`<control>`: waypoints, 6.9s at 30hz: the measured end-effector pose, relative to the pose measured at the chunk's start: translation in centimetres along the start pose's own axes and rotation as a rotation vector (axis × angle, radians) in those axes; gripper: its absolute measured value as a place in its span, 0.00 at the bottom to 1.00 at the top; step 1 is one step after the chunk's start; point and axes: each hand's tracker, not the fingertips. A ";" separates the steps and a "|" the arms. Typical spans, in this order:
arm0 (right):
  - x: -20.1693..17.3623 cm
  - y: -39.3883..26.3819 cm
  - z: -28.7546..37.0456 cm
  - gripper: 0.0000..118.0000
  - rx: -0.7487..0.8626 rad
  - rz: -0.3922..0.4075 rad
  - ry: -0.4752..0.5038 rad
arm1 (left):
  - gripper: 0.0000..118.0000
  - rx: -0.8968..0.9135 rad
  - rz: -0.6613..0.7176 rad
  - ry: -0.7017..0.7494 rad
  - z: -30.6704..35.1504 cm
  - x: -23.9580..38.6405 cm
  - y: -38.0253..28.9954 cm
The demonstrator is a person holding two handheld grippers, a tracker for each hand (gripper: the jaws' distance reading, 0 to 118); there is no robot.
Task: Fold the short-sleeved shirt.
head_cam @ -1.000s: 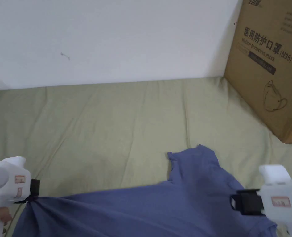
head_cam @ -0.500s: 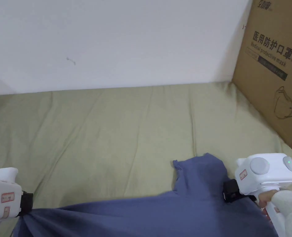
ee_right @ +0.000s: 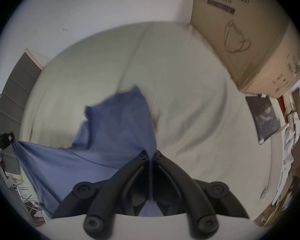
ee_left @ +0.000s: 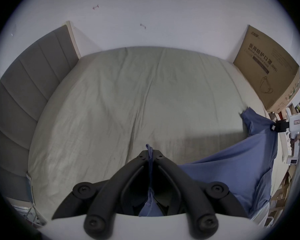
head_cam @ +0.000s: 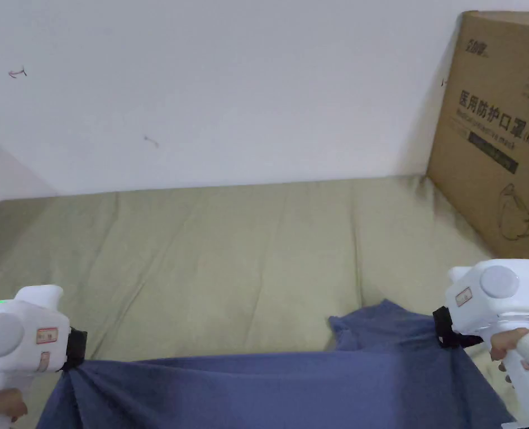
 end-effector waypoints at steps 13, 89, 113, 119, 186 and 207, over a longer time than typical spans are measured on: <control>1.0 4.5 20.1 0.01 0.293 -0.013 0.007 | 0.01 0.276 -0.072 0.044 13.8 2.4 7.3; 1.5 -34.0 10.4 0.01 0.008 -0.099 -0.022 | 0.01 -0.011 0.032 0.075 8.8 -3.2 -29.2; -1.1 -39.7 17.1 0.02 0.242 -0.032 -0.031 | 0.09 0.096 0.226 -0.015 19.1 -0.5 -36.4; -3.1 -42.2 15.5 0.00 0.184 -0.032 0.031 | 0.00 -0.010 0.202 0.036 17.4 0.1 -39.3; 1.7 -22.4 3.5 0.58 -0.011 -0.135 -0.038 | 0.57 -0.209 0.125 0.116 1.6 -1.4 -20.3; -2.3 -36.7 11.3 0.00 0.141 -0.083 0.003 | 0.20 -0.030 0.172 0.040 11.4 -1.3 -31.0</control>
